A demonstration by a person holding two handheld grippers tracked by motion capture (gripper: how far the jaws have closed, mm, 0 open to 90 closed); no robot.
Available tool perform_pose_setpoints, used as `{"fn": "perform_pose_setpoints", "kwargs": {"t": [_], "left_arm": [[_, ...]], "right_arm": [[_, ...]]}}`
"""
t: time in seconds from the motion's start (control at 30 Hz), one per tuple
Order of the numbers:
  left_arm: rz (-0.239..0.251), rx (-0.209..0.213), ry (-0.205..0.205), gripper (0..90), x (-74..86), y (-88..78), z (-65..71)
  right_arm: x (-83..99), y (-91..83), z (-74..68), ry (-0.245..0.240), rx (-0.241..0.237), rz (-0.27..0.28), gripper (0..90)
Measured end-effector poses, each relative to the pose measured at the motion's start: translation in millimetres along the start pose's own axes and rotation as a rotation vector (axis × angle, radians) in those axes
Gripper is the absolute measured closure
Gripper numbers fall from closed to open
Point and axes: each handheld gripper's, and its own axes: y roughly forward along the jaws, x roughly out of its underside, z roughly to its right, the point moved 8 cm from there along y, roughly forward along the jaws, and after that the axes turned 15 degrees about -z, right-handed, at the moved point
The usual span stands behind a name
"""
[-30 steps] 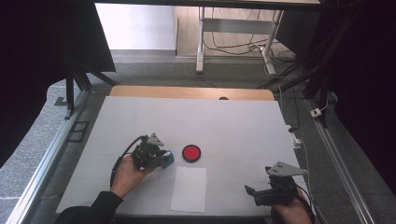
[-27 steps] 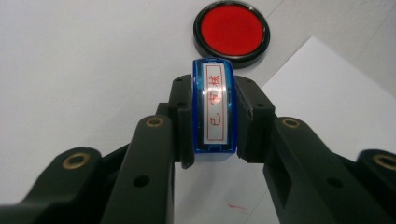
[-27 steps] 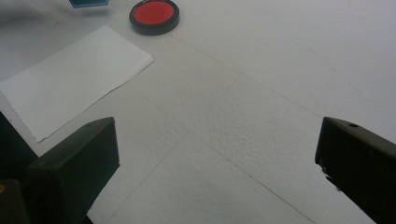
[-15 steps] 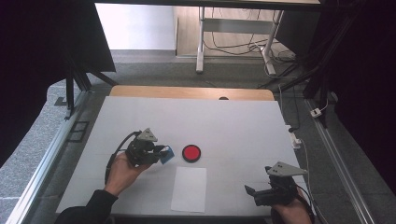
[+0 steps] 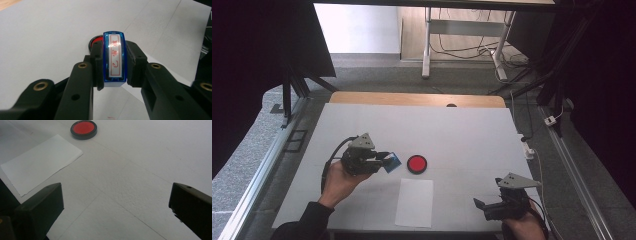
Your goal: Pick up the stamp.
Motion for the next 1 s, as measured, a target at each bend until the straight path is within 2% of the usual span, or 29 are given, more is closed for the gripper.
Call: {"fn": "perform_pose_setpoints", "kwargs": {"t": [0.1, 0.3, 0.63, 0.7, 0.77, 1.0], "left_arm": [[0.011, 0.012, 0.026, 70.4, -2.4, -4.6, 1.7], [0.022, 0.031, 0.05, 70.4, -6.2, -9.3, 5.2], [0.035, 0.085, 0.146, 70.5, -18.5, -9.4, 17.0], [0.036, 0.091, 0.151, 70.5, -20.1, -9.0, 17.4], [0.045, 0.114, 0.151, 70.5, -26.2, -7.9, 18.5], [0.064, 0.139, 0.157, 70.5, -33.4, -9.3, 23.2]], "right_arm": [[-0.2, -0.1, -0.1, 0.0, -0.005, 0.002, 0.0], [-0.6, -0.5, -0.2, 0.003, -0.013, 0.005, 0.0], [-1.0, -0.8, 0.0, 0.004, -0.017, 0.008, 0.0], [-1.0, -0.9, 0.1, 0.006, -0.018, 0.009, 0.0], [-0.8, -1.1, 0.4, 0.007, -0.019, 0.01, 0.0], [-0.8, -1.4, 0.6, 0.006, -0.025, 0.011, 0.0]]}}
